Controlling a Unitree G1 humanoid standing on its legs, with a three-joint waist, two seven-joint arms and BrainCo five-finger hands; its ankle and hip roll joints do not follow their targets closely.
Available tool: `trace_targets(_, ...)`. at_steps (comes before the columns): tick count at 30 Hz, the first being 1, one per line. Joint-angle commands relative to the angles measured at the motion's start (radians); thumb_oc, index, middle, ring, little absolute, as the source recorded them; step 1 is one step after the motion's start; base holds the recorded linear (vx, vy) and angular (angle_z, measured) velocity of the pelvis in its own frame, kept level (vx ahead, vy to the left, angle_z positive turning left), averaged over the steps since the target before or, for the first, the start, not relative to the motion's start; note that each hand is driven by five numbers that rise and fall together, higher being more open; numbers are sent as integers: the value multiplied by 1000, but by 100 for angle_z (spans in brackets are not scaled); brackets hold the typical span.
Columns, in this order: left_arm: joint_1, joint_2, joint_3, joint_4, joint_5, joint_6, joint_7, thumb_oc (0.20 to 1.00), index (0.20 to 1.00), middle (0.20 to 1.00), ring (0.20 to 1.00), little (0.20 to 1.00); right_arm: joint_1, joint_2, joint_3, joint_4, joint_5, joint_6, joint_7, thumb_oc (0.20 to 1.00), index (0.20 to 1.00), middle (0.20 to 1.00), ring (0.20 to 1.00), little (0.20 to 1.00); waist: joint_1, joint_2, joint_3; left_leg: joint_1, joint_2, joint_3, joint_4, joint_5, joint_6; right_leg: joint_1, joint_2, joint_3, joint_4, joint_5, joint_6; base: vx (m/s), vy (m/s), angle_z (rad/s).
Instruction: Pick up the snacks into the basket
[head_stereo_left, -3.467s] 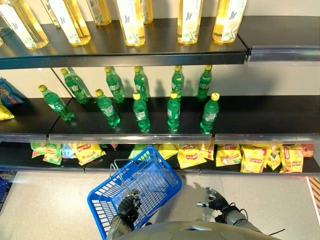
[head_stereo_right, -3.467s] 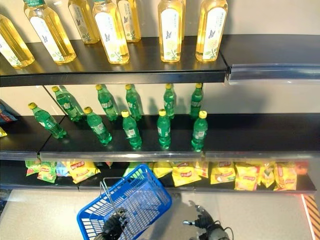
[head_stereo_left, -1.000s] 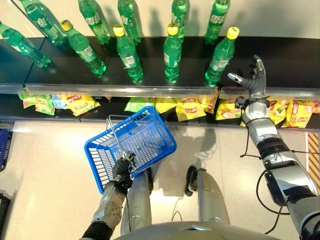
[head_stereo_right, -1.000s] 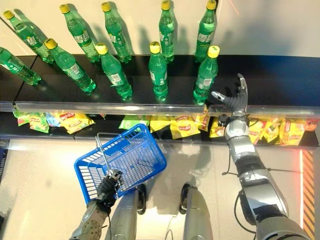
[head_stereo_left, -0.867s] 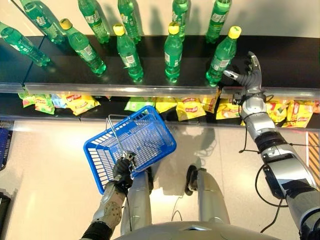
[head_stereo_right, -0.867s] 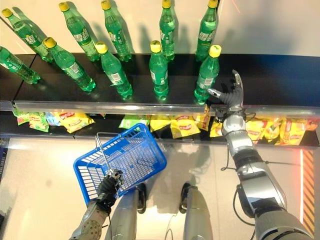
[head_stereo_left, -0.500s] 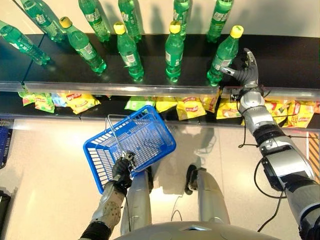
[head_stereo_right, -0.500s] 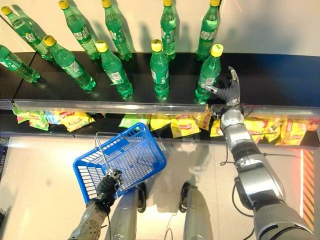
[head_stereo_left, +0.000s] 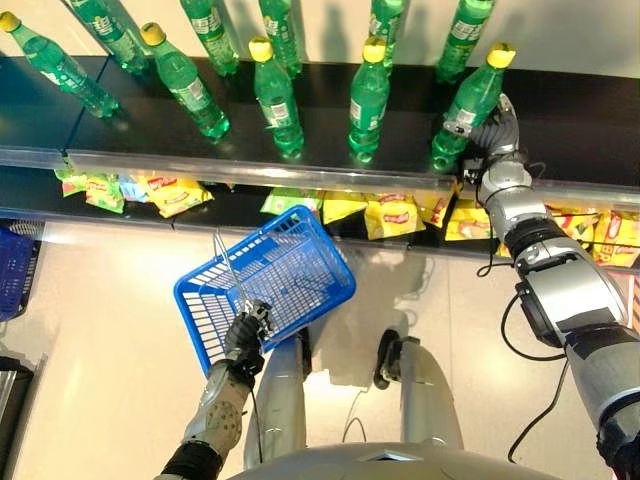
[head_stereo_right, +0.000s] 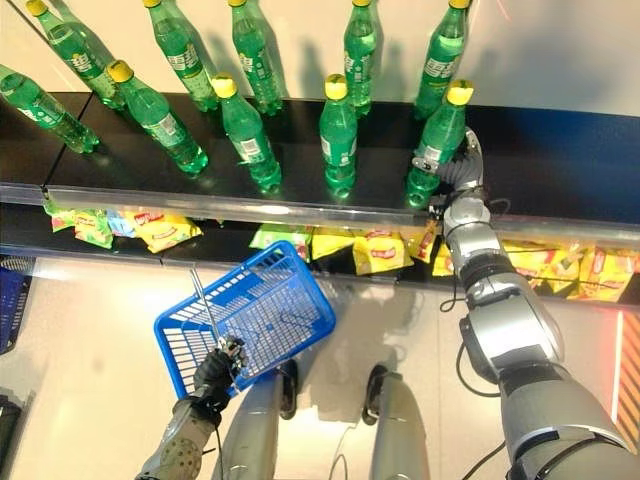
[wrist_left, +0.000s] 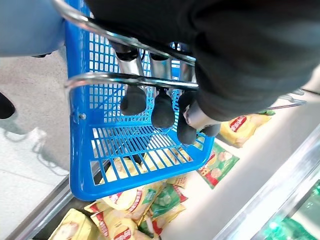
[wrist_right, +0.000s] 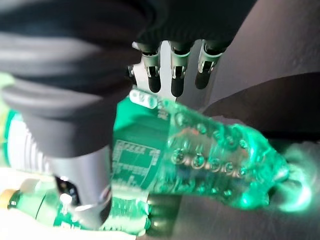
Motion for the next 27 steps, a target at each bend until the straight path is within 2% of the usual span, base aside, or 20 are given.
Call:
trace_targets(1, 18, 32, -41, -100, -8, -39, -31, 200, 200, 200, 200, 200, -116, -8, 39, 48, 8, -20, 3, 1000, 1000, 1000, 1000, 1000, 3, 5, -5, 0, -55, 60, 6, 3, 105, 21, 30, 0, -20, 60, 50, -2, 7, 4)
trace_targets(9, 18, 37, -52, -98, -4, -32, -36, 200, 200, 200, 200, 200, -171, 3, 56, 181, -30, 18, 8, 1000, 1000, 1000, 1000, 1000, 17, 5, -10, -7, -59, 55, 15, 1, 108, 15, 23, -8, -9, 56, 51, -4, -1, 1)
trace_targets(10, 19, 39, -51, -100, -3, -32, -36, 200, 200, 200, 200, 200, -176, 1, 53, 188, -29, 18, 3, 514, 514, 514, 514, 514, 19, 7, -10, -8, -60, 53, 17, 1, 108, 15, 23, -9, -7, 54, 51, -11, -10, 4)
trace_targets(11, 18, 39, -51, -100, -2, -31, -37, 200, 200, 200, 200, 200, -181, -1, 53, 188, -31, 17, -1, 200, 200, 200, 200, 200, 21, 7, -10, -8, -59, 52, 17, 1, 108, 15, 23, -10, -6, 53, 51, -12, -9, 5)
trace_targets(18, 24, 47, -38, -98, 5, -38, -33, 200, 200, 200, 200, 200, -174, -19, 39, 163, 3, 2, -7, 200, 200, 200, 200, 200, 29, 10, -10, -4, -61, 47, 19, 5, 108, 22, 22, -14, -2, 53, 51, -3, -4, 1)
trace_targets(27, 6, 45, -40, -90, 11, -49, -29, 200, 200, 200, 200, 200, -139, -45, 12, 74, 32, -33, -31, 200, 200, 200, 200, 200, 19, 11, -9, 19, -58, 49, 6, 9, 106, 39, 26, -8, -16, 60, 53, 0, 0, 0)
